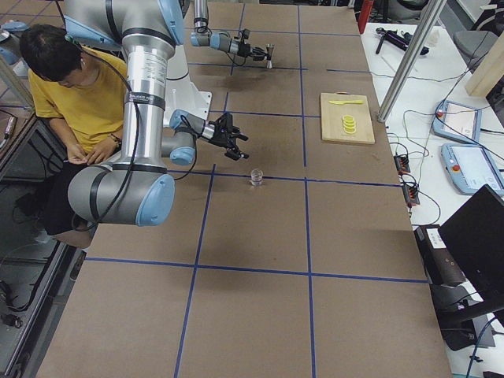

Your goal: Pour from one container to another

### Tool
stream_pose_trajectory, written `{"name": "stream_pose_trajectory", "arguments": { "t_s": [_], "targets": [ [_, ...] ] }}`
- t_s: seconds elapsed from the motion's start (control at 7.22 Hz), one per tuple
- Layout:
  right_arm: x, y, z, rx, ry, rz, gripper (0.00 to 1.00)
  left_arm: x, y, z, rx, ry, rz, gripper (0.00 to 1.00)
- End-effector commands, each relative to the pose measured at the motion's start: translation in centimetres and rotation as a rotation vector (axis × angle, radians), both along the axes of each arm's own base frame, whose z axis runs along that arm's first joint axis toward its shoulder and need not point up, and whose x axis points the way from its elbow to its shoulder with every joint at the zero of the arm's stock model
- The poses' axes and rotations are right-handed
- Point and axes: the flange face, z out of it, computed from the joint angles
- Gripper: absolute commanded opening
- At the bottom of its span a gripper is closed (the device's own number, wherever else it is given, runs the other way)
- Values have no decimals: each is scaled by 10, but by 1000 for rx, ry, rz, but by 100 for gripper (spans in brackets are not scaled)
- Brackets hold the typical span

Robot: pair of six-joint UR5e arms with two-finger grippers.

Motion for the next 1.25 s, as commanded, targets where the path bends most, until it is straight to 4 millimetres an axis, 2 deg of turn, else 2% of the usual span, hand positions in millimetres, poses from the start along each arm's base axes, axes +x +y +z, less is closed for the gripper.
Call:
{"name": "stream_pose_trajectory", "arguments": {
  "t_s": [0.0,0.14,0.28,0.42,0.83,1.11],
  "targets": [
    [-9,4,58,0,-56,160,100,1,0,-3,1,8,-1,0],
    [-11,3,78,18,-22,177,100,3,1,-3,0,8,3,0],
    [-11,3,83,25,-10,182,100,4,1,-6,0,14,3,0],
    [-12,2,97,40,16,192,100,5,1,-6,1,14,2,0],
    [-20,3,107,43,35,189,100,5,1,-5,-1,16,3,0],
    [-22,1,108,43,48,186,99,6,2,4,-1,17,5,0]
  ]
}}
